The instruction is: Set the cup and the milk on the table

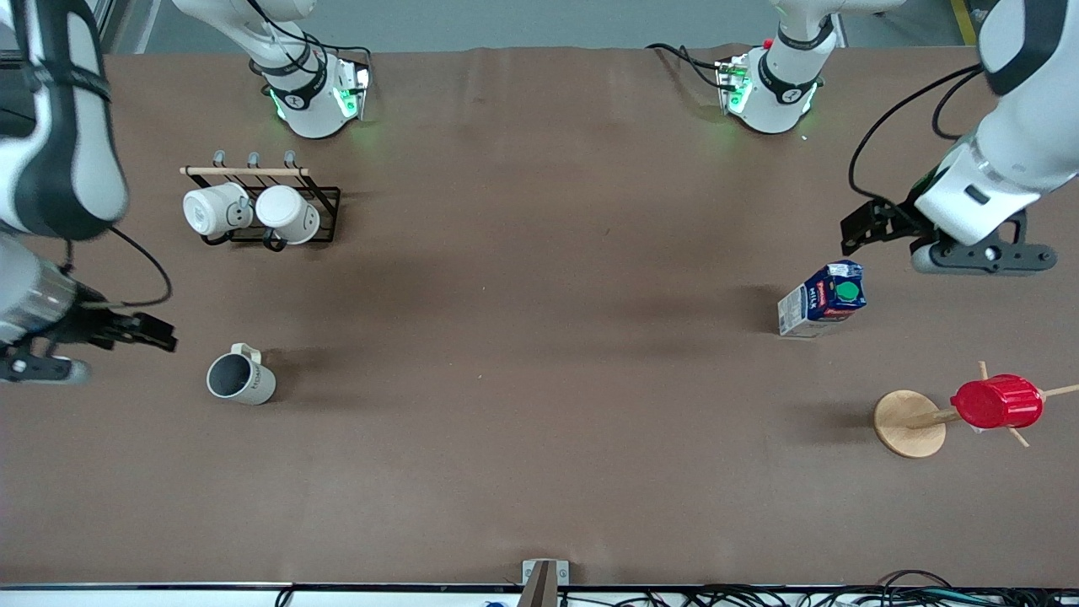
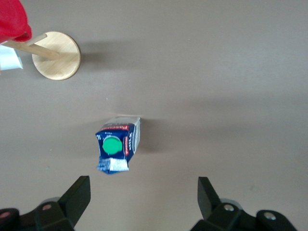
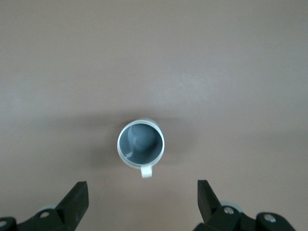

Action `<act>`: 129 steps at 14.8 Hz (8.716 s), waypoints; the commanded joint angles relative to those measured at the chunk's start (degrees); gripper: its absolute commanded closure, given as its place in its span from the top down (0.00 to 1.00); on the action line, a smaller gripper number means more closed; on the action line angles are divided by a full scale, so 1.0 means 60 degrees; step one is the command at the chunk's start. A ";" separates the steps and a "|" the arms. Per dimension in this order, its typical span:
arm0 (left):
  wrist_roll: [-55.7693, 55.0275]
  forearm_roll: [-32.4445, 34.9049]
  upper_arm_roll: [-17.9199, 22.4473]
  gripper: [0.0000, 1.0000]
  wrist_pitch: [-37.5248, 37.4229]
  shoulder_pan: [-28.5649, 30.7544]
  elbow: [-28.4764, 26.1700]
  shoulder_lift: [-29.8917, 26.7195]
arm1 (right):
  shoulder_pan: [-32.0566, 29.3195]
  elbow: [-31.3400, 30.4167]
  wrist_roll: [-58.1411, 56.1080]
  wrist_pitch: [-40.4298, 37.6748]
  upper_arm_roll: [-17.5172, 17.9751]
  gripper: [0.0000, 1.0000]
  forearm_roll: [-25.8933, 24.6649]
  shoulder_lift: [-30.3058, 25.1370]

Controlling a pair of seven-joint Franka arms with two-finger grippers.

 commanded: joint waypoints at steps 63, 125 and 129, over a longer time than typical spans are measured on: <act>-0.0855 0.0051 -0.0344 0.16 0.3390 -0.1008 0.0091 0.2766 | 0.5302 0.2683 1.0897 0.1071 0.2448 1.00 -0.2562 0.4078; -0.1181 -0.0374 -0.0242 1.00 -0.0272 -0.0543 0.2113 0.0555 | 0.0308 0.2654 0.0965 -0.5828 0.0295 1.00 -0.0189 -0.2558; -0.0976 -0.0054 -0.0197 1.00 -0.0797 -0.0236 0.2567 0.0555 | 0.0307 0.2654 0.0980 -0.5828 0.0295 1.00 -0.0189 -0.2558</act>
